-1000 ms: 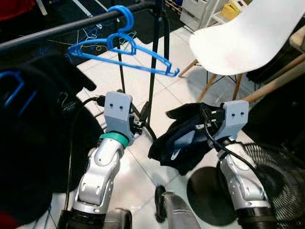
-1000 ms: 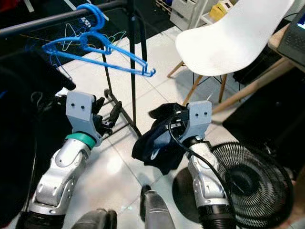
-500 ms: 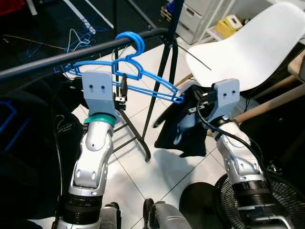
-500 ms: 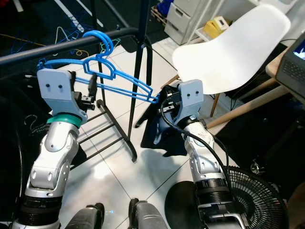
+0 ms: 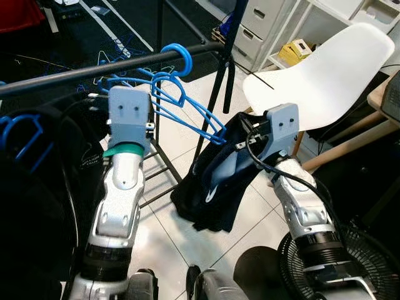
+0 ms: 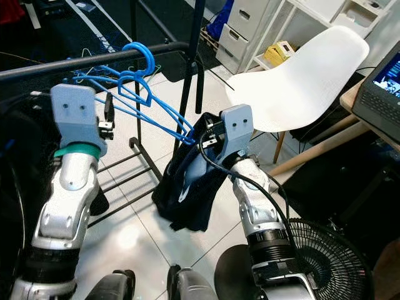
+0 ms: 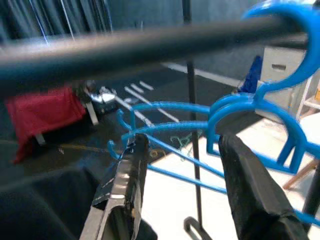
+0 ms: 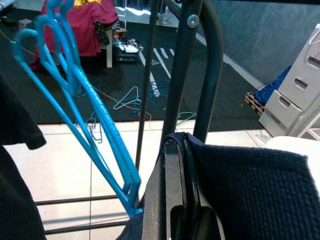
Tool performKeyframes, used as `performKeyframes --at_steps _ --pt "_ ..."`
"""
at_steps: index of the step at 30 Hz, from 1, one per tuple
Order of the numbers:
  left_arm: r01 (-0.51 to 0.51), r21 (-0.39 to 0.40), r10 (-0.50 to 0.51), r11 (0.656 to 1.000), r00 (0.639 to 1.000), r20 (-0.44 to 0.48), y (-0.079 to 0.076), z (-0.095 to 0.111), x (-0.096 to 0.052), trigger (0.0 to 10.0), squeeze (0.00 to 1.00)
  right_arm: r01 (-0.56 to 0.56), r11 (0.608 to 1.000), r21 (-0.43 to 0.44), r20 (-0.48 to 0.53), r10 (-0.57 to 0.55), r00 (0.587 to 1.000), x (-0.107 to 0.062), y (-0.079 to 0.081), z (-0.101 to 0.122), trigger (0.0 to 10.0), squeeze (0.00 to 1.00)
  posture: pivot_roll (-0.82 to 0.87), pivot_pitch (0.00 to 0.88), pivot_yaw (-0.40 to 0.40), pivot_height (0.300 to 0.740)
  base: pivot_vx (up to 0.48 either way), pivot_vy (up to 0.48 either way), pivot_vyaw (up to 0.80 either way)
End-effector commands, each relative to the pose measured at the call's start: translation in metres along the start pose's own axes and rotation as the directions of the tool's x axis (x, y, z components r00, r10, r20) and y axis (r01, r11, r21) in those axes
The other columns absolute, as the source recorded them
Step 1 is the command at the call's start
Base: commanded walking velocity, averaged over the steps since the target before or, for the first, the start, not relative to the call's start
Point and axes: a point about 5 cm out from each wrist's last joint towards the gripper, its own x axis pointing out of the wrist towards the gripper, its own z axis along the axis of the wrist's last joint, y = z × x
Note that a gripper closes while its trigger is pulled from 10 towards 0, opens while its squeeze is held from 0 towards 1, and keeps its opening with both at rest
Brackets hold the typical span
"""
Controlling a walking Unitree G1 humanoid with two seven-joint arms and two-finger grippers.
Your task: Hang hanger
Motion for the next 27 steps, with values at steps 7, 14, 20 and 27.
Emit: performKeyframes --at_steps 7,14,20,27 --pt "0.147 0.146 -0.154 0.978 0.987 0.04 -0.038 0.003 0.015 10.0 0.0 0.028 1.0 0.013 0.003 -0.028 1.0 -0.007 0.002 -0.006 10.0 0.0 -0.02 0.091 -0.077 0.74 0.0 0.0 0.0" --pt "0.193 0.264 -0.225 0.945 0.97 0.097 -0.059 0.011 0.035 10.0 0.0 0.087 0.996 0.031 -0.041 -0.085 0.996 -0.03 -0.006 -0.018 10.0 0.0 -0.06 0.093 -0.047 0.74 0.0 0.0 0.0" --pt "0.176 0.326 -0.22 0.929 0.97 0.104 -0.051 0.008 0.054 10.0 0.0 0.06 0.997 0.041 -0.053 -0.057 0.997 -0.043 -0.002 -0.019 10.0 0.0 -0.1 0.103 -0.021 0.74 0.0 0.0 0.0" --pt "0.224 0.265 -0.251 0.938 0.965 0.075 -0.033 0.006 0.063 10.0 0.0 0.046 0.998 0.047 -0.047 -0.044 0.998 -0.045 0.002 -0.018 10.0 0.0 -0.08 0.112 -0.017 0.74 0.0 0.0 0.0"
